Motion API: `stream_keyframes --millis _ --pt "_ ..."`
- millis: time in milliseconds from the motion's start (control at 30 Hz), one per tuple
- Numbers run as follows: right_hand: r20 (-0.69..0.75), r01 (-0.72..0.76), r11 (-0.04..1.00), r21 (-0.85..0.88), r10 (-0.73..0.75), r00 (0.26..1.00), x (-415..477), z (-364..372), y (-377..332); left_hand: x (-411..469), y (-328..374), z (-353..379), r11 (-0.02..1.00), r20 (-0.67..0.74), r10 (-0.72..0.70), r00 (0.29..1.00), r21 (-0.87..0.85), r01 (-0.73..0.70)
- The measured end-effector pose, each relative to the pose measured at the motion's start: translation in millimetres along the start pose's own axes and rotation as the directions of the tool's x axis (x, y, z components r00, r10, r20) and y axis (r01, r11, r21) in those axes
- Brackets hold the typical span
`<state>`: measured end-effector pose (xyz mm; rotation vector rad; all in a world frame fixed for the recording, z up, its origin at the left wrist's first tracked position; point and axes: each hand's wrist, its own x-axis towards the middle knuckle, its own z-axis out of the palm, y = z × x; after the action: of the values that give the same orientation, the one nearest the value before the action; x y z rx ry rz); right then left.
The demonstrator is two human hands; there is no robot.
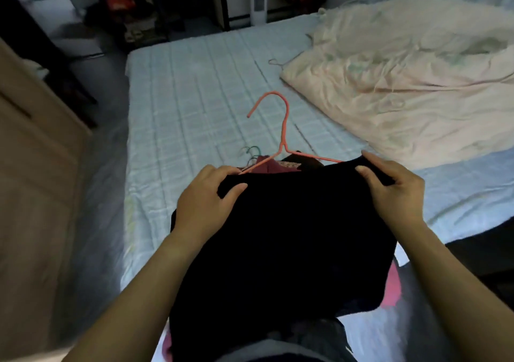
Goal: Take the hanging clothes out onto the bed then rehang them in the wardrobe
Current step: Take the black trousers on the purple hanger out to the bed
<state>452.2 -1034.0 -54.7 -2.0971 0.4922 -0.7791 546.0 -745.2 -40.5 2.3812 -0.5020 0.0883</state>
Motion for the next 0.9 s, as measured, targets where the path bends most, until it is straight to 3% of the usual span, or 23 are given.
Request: stream_keyframes --millis 167,267,400,567,667,767,900 --pt "0.235 -0.031 0.999 -0.014 0.033 0.972 66 50 41 59 -26 34 0.98 0.05 -0.168 0.985 0.115 0.161" --pt "0.431 0.093 0.985 -0.145 -0.022 0.902 97 87 73 81 -48 60 0.91 0.1 -0.328 0.939 0.301 0.286" --pt "0.728 0.298 0.918 -0.26 -0.016 0.685 118 136 101 77 -53 97 0.792 0.142 -0.528 0.837 0.438 0.425" --pt "0.881 0.509 0.845 -0.163 -0.107 0.46 100 167 104 33 -41 128 0.726 0.119 -0.639 0.76 0.421 0.544" --pt "0.927 0.588 0.808 -0.041 -0.189 0.323 83 168 94 1 -26 137 0.656 0.072 -0.721 0.69 0.394 0.644" --pt "0.956 0.622 0.782 0.037 -0.208 0.206 69 170 76 -23 -11 135 0.619 0.002 -0.75 0.661 0.356 0.7" --pt "0.958 0.656 0.742 0.136 -0.268 0.104 47 174 43 -58 -3 115 0.585 -0.091 -0.762 0.642 0.33 0.741"
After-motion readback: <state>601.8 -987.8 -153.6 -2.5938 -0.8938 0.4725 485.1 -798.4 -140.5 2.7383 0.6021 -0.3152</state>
